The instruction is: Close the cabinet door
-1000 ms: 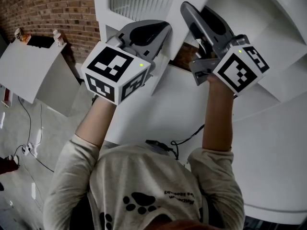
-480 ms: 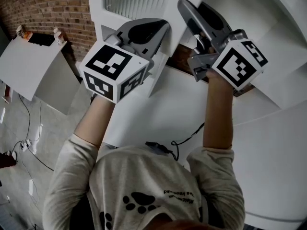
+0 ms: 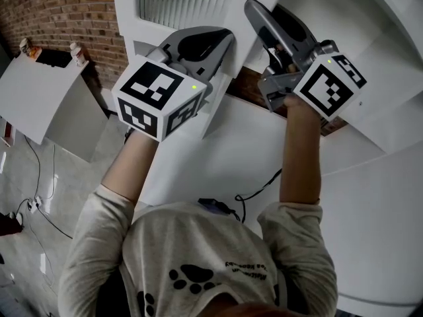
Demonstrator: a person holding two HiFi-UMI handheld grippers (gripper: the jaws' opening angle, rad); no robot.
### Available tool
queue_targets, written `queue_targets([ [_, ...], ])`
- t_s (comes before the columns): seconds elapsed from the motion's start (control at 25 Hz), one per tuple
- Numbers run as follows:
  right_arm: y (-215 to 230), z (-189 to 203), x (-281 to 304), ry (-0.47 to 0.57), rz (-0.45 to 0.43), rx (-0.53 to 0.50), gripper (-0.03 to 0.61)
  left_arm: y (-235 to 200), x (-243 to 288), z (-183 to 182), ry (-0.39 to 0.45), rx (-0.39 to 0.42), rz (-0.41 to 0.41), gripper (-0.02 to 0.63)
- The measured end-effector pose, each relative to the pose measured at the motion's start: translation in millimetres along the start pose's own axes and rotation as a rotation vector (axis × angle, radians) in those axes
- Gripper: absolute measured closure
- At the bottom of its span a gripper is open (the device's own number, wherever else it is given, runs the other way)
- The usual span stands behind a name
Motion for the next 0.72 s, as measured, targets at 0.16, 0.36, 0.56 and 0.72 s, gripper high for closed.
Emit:
queue_targets([
  [0.16, 1.5, 2.3, 0.3, -0.010, 0.010, 0.010, 0.470, -1.4, 1.4, 3.3, 0.001, -0.011, 0.019, 0.606],
  [0.36, 6.6, 4.4, -1.0, -0.002, 0.036, 0.015, 0.460, -2.9, 5.5, 6.6, 0.010, -0.011, 0.040, 0.606],
  [0.56, 9.4, 5.9, 0.2, 0.008, 0.058, 0.033, 0.456, -6.4, 8.8, 8.9, 0.018, -0.022, 0.064, 0.606],
  [0.72, 6.8, 5.1, 0.1, 0.003, 0.120, 0.012, 0.442, -8.4, 8.6, 8.8, 0.018, -0.034, 0.077, 0.606],
])
Point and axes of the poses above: the fingertips, and each gripper's own axes: x forward along the fingers, y to its right, z out of its underside, the point moved 6 cm from there along -x, backward along the fingers, and after that the axes turned 3 degrees about y, right-handed, at the moved point
